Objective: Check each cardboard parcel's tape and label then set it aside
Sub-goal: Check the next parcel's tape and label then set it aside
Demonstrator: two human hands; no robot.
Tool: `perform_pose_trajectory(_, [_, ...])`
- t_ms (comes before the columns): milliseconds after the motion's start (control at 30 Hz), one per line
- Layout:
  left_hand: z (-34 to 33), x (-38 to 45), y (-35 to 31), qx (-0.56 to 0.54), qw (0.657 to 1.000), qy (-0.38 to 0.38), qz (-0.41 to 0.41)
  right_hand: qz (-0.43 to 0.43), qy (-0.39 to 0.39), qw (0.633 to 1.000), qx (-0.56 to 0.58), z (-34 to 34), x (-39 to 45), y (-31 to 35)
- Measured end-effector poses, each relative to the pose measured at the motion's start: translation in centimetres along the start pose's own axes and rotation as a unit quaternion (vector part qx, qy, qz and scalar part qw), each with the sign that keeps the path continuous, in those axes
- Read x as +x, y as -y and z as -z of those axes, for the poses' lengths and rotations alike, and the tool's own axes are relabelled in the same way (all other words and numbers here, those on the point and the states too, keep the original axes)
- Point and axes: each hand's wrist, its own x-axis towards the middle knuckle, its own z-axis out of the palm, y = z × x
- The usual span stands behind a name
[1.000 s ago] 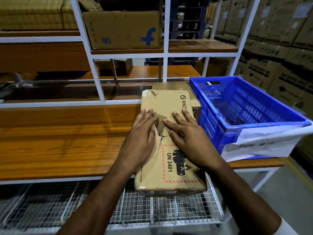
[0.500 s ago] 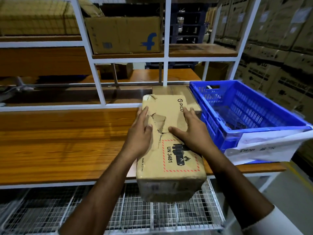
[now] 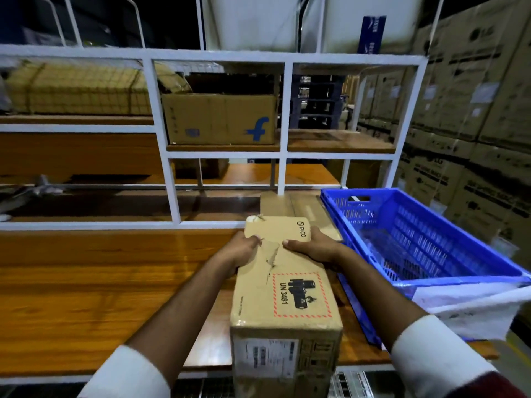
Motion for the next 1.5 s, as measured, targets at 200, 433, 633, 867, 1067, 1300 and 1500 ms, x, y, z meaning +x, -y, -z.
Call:
perform_pose_trajectory(200, [-0.4, 1.8, -0.1, 0.015, 1.0, -0.027, -0.002, 0.017, -0.033, 0.999, 0.016, -0.3, 1.4, -0.7])
perform_pose_trajectory(433, [-0.3, -1.8, -0.7, -0.102, 0.99, -0.063, -0.07, 0.078, -0.087, 0.992, -0.044, 1.3, -6.3, 1.1])
perform_pose_trajectory(633, [1.7, -8.0, -3.8, -0.111, 0.959, -0.058, -0.254, 0.188, -0.154, 0.969, -0.044, 4.0, -13.2, 4.8])
perform_pose_trajectory(867, [0.3, -8.8, -1.7, -0.062, 0.953, -0.097, -0.281, 0.232, -0.263, 0.935, -0.055, 2.1, -14.5, 2.2])
perform_pose_trajectory(1067, [-1.5, -7.7, 0.5, -0.016, 0.962, -0.086, -0.259, 0.198, -0.241, 0.948, -0.057, 0.6, -13.5, -0.8])
perform_pose_trajectory(1300, [-0.5, -4.6, -1.7, 0.193, 0.956, -0.052, -0.214, 0.149, -0.093, 0.961, -0.212, 2.4, -9.4, 2.0])
perform_pose_trajectory(1500, [-0.9, 0.7, -5.2, 0.463, 0.863, -0.028, -0.2, 0.121, -0.058, 0.924, -0.357, 1.8, -5.6, 6.4])
